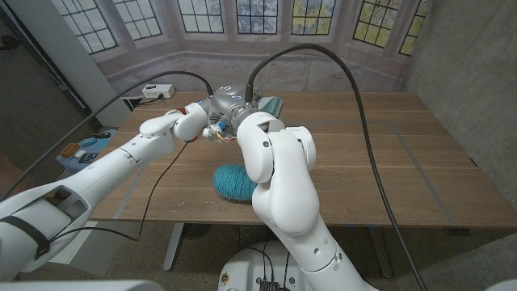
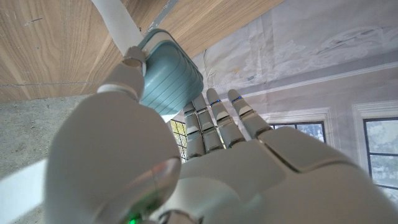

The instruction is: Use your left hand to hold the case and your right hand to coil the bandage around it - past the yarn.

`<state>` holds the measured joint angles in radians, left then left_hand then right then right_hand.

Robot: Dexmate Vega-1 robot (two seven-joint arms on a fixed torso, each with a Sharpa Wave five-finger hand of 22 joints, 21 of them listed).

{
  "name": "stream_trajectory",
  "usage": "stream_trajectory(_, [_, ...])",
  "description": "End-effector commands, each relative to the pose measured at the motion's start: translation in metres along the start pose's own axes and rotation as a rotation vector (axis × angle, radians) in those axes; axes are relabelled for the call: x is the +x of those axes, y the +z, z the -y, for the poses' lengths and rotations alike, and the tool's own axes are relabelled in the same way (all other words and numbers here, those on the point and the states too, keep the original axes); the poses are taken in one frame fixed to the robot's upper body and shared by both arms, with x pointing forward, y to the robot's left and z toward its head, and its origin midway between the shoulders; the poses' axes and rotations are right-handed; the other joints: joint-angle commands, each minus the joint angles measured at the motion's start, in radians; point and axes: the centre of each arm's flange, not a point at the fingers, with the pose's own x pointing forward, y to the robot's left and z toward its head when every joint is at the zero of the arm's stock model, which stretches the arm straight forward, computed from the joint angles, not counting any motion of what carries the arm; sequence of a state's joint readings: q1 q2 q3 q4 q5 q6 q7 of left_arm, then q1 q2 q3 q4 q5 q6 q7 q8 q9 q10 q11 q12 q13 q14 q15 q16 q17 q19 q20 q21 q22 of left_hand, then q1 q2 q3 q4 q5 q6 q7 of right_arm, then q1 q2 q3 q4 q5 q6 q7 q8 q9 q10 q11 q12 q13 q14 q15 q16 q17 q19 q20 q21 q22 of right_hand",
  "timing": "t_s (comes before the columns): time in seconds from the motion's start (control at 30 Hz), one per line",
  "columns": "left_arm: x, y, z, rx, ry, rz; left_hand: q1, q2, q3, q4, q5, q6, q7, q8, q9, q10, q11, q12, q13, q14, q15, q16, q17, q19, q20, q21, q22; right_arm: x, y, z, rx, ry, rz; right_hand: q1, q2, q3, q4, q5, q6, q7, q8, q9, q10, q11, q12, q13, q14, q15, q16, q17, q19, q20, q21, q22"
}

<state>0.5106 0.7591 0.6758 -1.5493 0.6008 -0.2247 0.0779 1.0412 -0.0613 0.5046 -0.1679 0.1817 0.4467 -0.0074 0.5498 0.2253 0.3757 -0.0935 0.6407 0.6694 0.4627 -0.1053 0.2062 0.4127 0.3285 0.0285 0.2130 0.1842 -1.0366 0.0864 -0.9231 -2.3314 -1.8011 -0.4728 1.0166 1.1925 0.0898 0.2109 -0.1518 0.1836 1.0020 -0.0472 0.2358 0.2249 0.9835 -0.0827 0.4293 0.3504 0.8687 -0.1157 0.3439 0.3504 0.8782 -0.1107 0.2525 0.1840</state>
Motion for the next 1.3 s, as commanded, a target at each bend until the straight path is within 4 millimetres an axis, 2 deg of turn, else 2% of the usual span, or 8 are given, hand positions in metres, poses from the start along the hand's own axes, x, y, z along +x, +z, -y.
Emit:
stream_trajectory(0.03, [0.007, 0.003, -0.002, 0.001, 0.003, 0.012, -0.035, 0.056, 0.011, 0.014, 0.01, 0.05, -0.044, 0.36, 0.001, 0.07, -0.063, 0.003, 0.002, -0.002, 0.008, -0.001, 0.002, -0.004, 0.004, 0.001, 0.004, -0.001, -0.005, -0.011, 0.043, 0.032, -0.02, 0.003, 0.008, -0.004, -0.002, 0.0, 0.013, -0.002, 0.006, 0.003, 0.009, 0.005, 0.003, 0.006, 0.011, -0.106, 0.005, 0.002, 0.011, 0.0, 0.004, 0.002])
stream_trajectory(0.73, [0.005, 0.014, -0.005, -0.006, 0.018, 0.016, -0.038, 0.056, 0.012, 0.014, 0.01, 0.05, -0.042, 0.361, 0.001, 0.067, -0.065, 0.003, 0.002, -0.001, 0.008, 0.0, 0.001, -0.005, 0.004, 0.001, 0.004, 0.009, -0.012, -0.035, 0.08, 0.068, -0.037, 0.013, 0.007, -0.005, -0.007, 0.0, 0.013, -0.007, 0.003, 0.003, 0.014, 0.002, 0.004, 0.005, 0.018, -0.11, 0.007, 0.005, 0.014, -0.003, 0.006, 0.002])
stream_trajectory(1.3, [0.01, 0.015, -0.014, 0.005, 0.029, 0.028, -0.042, 0.056, 0.012, 0.015, 0.01, 0.045, -0.042, 0.36, 0.001, 0.064, -0.063, 0.002, 0.001, -0.005, 0.011, -0.001, 0.0, -0.008, 0.005, 0.0, 0.004, 0.005, -0.012, -0.05, 0.121, 0.149, -0.055, 0.015, 0.007, -0.007, -0.007, 0.0, 0.014, -0.005, 0.0, 0.004, 0.012, 0.001, 0.003, 0.005, 0.019, -0.107, 0.006, 0.005, 0.015, -0.004, 0.006, 0.002])
